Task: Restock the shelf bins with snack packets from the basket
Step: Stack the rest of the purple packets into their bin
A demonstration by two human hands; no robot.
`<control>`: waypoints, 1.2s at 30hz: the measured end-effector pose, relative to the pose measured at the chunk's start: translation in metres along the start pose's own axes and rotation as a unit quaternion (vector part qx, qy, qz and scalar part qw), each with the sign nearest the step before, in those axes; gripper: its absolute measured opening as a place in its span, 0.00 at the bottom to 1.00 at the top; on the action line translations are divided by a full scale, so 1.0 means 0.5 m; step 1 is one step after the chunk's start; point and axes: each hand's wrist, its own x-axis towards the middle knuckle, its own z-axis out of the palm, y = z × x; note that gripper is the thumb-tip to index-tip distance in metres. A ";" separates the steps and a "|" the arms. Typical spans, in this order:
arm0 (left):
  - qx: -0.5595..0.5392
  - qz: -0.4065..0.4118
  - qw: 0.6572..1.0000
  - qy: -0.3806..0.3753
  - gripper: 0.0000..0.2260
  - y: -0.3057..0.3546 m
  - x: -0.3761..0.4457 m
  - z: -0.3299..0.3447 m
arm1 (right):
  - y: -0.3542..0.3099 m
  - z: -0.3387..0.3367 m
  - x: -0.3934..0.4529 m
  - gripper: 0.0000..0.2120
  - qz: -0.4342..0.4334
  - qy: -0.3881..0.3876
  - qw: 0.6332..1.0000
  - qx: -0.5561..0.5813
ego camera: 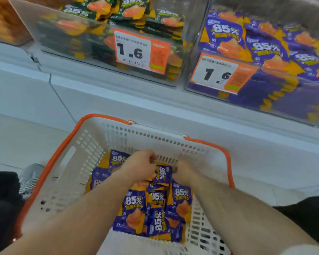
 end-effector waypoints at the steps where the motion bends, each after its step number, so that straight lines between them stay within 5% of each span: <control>1: 0.002 -0.002 1.000 -0.010 0.15 -0.003 0.003 0.006 | 0.012 0.015 -0.001 0.12 0.020 -0.060 0.998 0.013; 4: -0.004 -0.014 1.000 -0.022 0.13 -0.010 0.017 0.021 | 0.056 0.053 0.010 0.04 0.069 -0.096 0.992 -0.050; 7: -0.015 -0.021 0.999 -0.029 0.13 -0.011 0.030 0.027 | 0.086 0.098 0.025 0.39 0.089 -0.101 0.985 -0.104; 9: -0.017 -0.023 0.999 -0.033 0.13 -0.009 0.037 0.030 | 0.095 0.125 0.030 0.43 0.089 -0.065 0.983 -0.146; 17: -0.012 -0.037 0.997 -0.060 0.15 -0.015 0.038 0.044 | 0.095 0.131 0.038 0.33 0.080 -0.005 0.964 -0.252; 19: -0.011 -0.038 0.997 -0.065 0.15 -0.014 0.030 0.042 | 0.088 0.114 0.035 0.23 0.072 -0.009 0.962 -0.262; 22: -0.017 -0.037 0.996 -0.076 0.15 -0.010 0.019 0.039 | 0.064 0.070 0.025 0.12 0.040 -0.023 0.973 -0.226; 29: 0.004 -0.004 0.997 -0.075 0.28 0.041 -0.016 0.006 | -0.034 -0.144 -0.077 0.08 -0.112 -0.022 0.982 -0.148; 33: -0.073 0.063 0.995 -0.039 0.11 0.101 -0.036 -0.049 | -0.073 -0.262 -0.169 0.13 -0.163 0.030 0.979 -0.119; 36: -0.157 0.134 0.978 0.007 0.04 0.145 -0.062 -0.108 | -0.079 -0.324 -0.240 0.15 -0.197 0.151 0.969 -0.015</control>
